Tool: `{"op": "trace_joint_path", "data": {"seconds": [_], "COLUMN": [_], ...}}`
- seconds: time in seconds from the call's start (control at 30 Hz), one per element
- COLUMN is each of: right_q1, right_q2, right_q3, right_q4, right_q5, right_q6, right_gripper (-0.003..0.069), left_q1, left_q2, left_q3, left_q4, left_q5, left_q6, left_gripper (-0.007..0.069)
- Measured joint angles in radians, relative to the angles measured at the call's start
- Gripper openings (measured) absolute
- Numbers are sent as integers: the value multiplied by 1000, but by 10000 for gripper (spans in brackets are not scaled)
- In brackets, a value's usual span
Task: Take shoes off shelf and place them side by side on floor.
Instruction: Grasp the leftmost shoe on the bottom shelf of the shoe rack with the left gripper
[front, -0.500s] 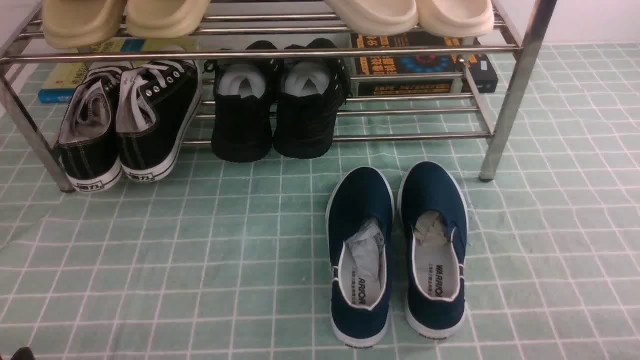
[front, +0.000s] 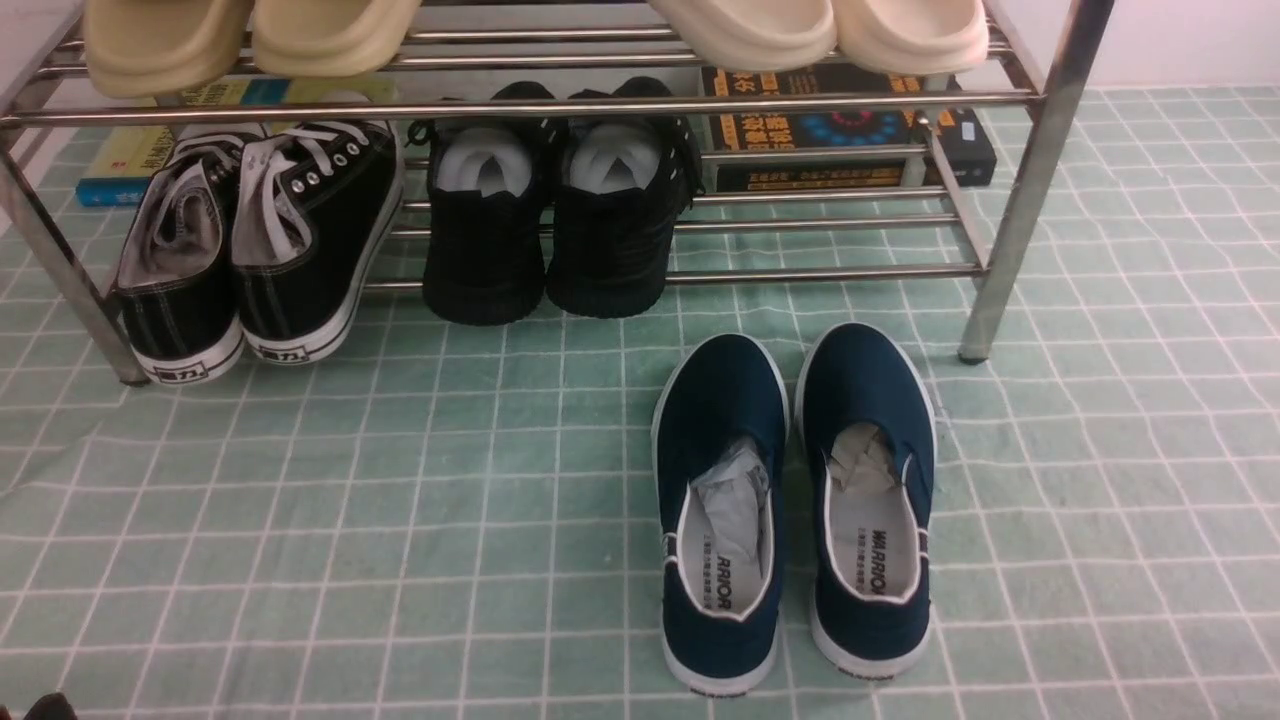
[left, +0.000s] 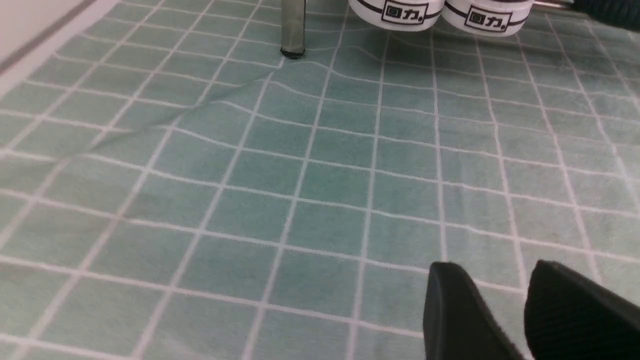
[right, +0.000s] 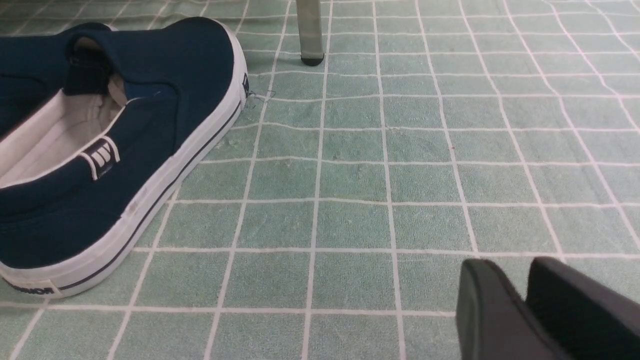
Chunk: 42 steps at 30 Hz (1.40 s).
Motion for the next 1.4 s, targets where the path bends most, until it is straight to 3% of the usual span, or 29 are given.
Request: {"op": "trace_joint_path", "data": {"seconds": [0.07,0.13,0.17,0.2,0.37,0.67,0.8,0.87,1.0,1.2,1.3,1.4], "right_q1": [0,0,0,0,0,0,0,0,0,0,0,0], "right_q2": [0,0,0,0,0,0,0,0,0,0,0,0], "right_q3": [0,0,0,0,0,0,0,0,0,0,0,0], "right_q4": [0,0,0,0,0,0,0,0,0,0,0,0], "right_q5": [0,0,0,0,0,0,0,0,0,0,0,0], "right_q6": [1,1,1,1,1,1,1,2,2,2,1,1], "right_gripper": [148,152,152,153,153,165,169,173,176,185,187,191], "left_q1": [0,0,0,0,0,0,0,0,0,0,0,0], "left_q2": [0,0,0,0,0,0,0,0,50,392,622,808], "left_q3": [0,0,0,0,0,3,1,-53,-160,-430,-597,-722], "left_q4": [-70,-239,-252,-329,-429,-433,-433,-427,-376,-194,-116,-50], "left_q5": [-1,-2,-2,-1,5,-23,-39,12,73,358,537,618], "left_q6": [-68,-233,-245,-336,-458,-465,-437,-386,-357,-347,-281,-192], "left_gripper": [242,242,242,242,242,237,199,137,87,60,60,60]}}
